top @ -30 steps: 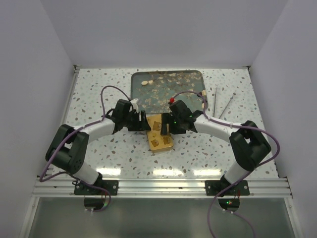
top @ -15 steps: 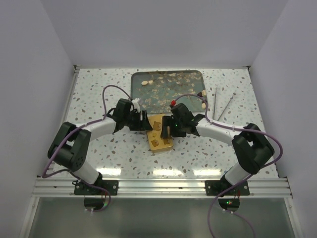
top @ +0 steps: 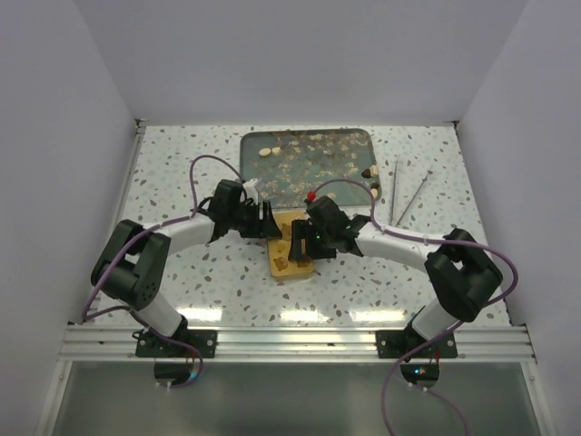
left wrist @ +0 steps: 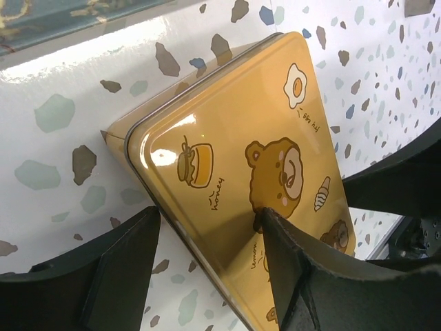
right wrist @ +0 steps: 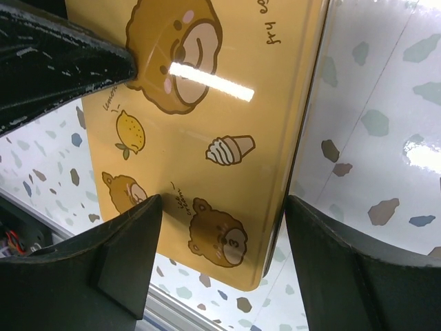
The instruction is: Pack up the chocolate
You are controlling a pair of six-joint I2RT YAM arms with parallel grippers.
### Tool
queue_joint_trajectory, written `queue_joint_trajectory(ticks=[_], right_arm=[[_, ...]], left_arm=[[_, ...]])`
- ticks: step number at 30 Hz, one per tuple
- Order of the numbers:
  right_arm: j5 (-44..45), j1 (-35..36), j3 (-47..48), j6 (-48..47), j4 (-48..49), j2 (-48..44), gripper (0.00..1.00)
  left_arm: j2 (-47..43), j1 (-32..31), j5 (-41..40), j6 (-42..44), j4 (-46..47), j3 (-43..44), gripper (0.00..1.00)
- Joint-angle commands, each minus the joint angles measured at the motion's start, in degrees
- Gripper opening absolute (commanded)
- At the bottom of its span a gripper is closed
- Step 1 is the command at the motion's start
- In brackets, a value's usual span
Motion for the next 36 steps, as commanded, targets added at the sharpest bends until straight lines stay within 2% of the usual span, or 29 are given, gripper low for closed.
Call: queue_joint_trajectory(ticks=[1, 7, 12, 15, 17, 22, 25, 28, 31, 36], right_arm=[[-0.55, 1.08, -1.16, 0.99, -0.31, -1.68, 0.74], [-1.34, 1.61, -1.07, 1.51, 0.39, -2.12, 0.74], [0.85, 1.52, 0.42, 0.81, -2.24, -3.69, 0.75], [3.05, 1.17, 2.7, -1.55, -6.01, -5.19, 0.75], [4.28, 0.04, 3.41, -3.05, -8.39, -7.21, 0.76], [4.38, -8.74, 2.8, -7.17, -11.55, -12.91, 0.8], [5.34, -14.37, 3.67, -11.21, -14.53, -15.12, 0.81], [5.78, -19.56, 6.04, -14.12, -17.7, -16.62, 0.82], [5.78, -25.18, 8.59, -16.06, -20.34, -19.78, 0.83], [8.32, -33.01, 13.59, -19.14, -23.77, -25.05, 0.85]], left_arm=[[0.42, -0.07, 2.76, 0.11, 5.04, 1.81, 0.66], [0.42, -0.95, 4.17, -0.25, 7.06, 2.43, 0.66], [-2.21, -0.6, 0.85, 2.38, 2.94, 2.43, 0.69], [-5.02, 2.38, 0.13, 2.48, 1.18, 0.59, 0.71], [-8.71, 6.77, 0.3, 2.57, -0.04, -0.9, 0.72], [-16.98, 18.0, -3.21, 7.66, -9.0, 0.75, 0.75], [-19.88, 25.29, -3.56, 9.68, -15.32, 4.87, 0.8], [-21.64, 29.88, -5.22, 12.05, -19.73, 8.31, 0.83], [-23.49, 30.6, -10.49, 14.34, -26.66, 13.05, 0.85], [-28.84, 30.69, -13.93, 14.78, -28.26, 16.23, 0.9]])
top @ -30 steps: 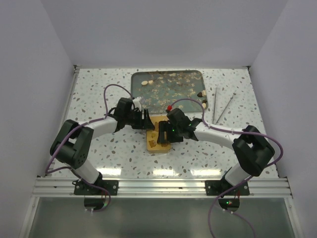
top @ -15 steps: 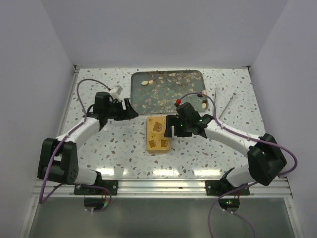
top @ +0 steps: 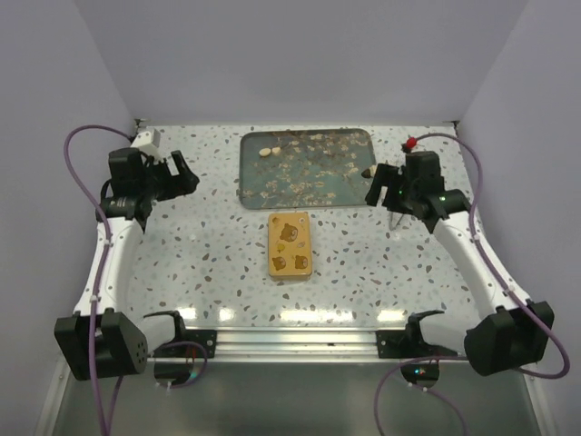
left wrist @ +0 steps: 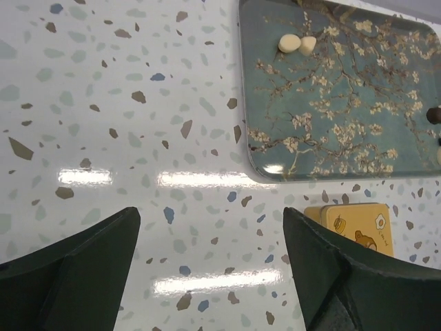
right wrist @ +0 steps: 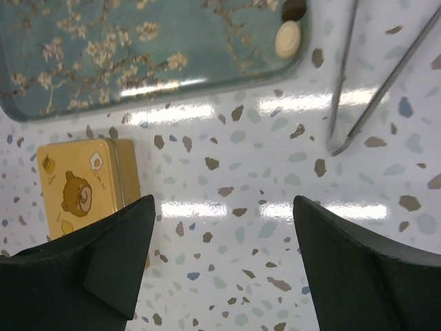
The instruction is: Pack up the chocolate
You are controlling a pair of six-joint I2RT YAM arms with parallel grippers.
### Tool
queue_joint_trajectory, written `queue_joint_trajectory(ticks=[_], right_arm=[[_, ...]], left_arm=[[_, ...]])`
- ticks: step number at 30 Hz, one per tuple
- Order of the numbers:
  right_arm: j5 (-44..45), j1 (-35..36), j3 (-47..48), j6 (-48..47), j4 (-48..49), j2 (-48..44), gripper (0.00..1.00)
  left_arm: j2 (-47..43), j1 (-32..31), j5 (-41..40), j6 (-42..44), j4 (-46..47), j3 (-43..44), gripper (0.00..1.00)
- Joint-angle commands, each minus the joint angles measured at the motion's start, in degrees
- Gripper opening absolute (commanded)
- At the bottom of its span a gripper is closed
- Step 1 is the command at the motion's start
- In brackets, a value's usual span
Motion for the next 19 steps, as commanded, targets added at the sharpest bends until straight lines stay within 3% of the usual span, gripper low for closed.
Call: queue_joint_trajectory(ticks=[1, 7, 19], right_arm=[[2.99, -3.38, 5.34, -4.97, -4.71, -4.49, 0.85], [6.42, -5.32, 7.81, -7.7, -6.57, -7.39, 0.85], [4.93, -5.32, 5.79, -8.76, -5.78, -8.72, 0.85]], left_arm=[[-4.44, 0.07, -3.49, 2.65, -4.75, 3.62, 0.91], [-5.49, 0.07, -5.51, 3.53, -7.03, 5.46, 0.92], [-7.87, 0.07, -5.51, 4.67, -5.98, 5.99, 1.0]])
